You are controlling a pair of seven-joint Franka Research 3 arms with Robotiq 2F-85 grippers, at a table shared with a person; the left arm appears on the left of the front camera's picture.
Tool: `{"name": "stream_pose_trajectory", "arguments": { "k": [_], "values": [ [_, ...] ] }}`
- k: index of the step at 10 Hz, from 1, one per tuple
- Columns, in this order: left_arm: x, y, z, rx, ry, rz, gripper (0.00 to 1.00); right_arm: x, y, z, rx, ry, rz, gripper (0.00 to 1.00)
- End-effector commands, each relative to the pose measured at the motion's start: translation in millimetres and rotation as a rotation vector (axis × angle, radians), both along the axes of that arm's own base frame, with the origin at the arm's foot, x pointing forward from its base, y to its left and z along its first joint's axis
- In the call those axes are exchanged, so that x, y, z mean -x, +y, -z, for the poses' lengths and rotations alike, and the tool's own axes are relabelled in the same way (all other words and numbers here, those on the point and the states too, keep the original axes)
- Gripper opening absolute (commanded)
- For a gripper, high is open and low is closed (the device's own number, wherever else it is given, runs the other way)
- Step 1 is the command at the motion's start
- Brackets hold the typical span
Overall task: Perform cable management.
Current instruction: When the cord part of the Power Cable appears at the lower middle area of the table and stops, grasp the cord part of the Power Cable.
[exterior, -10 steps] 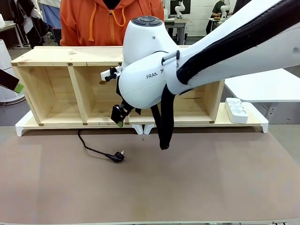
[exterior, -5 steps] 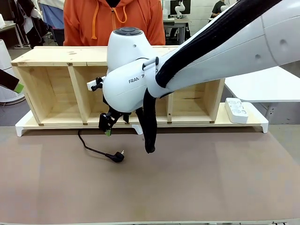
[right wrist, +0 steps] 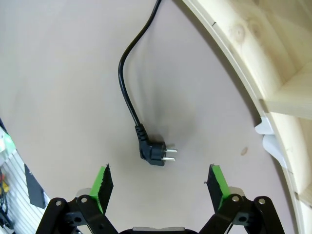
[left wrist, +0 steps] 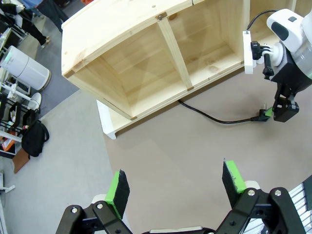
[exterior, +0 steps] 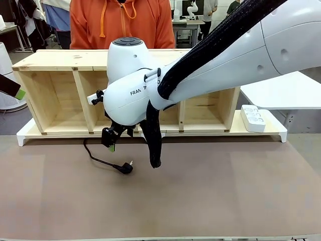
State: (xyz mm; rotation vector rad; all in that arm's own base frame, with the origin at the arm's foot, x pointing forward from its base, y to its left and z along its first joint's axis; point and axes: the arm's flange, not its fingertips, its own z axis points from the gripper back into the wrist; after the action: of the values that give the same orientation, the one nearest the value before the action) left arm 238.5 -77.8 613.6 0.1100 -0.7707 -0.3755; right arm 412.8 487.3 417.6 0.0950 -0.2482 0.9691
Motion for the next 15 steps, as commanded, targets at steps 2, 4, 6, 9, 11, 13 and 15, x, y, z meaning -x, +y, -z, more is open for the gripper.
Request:
{"name": "stream_pose_trajectory", "arguments": {
  "k": [2, 4, 6, 9, 11, 13, 15],
  "values": [
    [-1.8, -0.5, 0.2, 0.003, -0.002, -0.003, 1.0, 0.2, -2.9, -0.4, 0.002, 0.0, 0.009, 1.0],
    [-1.8, -0.5, 0.2, 0.003, -0.002, -0.003, 1.0, 0.2, -2.9, -0.4, 0.002, 0.0, 0.009, 1.0],
    [-1.8, -0.5, 0.2, 0.003, -0.002, -0.003, 1.0, -7.1, 1.0, 10.0, -0.002, 0.012, -0.03, 1.0],
    [-1.8, -0.5, 0.2, 0.003, -0.002, -0.003, 1.0, -21.7, 16.1, 35.9, 0.003, 0.061, -0.103, 1.0],
    [-1.8, -0.5, 0.2, 0.003, -0.002, -0.003, 1.0, -23.6, 19.2, 44.6, 0.007, 0.082, -0.108, 1.0],
    [-1.8, -0.5, 0.2, 0.003, -0.002, -0.003, 1.0, -25.1, 24.2, 53.8, 0.006, 0.094, -0.123, 1.0],
    [-1.8, -0.5, 0.2, 0.003, -0.002, -0.003, 1.0, -23.0, 29.1, 71.3, 0.027, 0.099, -0.129, 1.0]
  ]
}}
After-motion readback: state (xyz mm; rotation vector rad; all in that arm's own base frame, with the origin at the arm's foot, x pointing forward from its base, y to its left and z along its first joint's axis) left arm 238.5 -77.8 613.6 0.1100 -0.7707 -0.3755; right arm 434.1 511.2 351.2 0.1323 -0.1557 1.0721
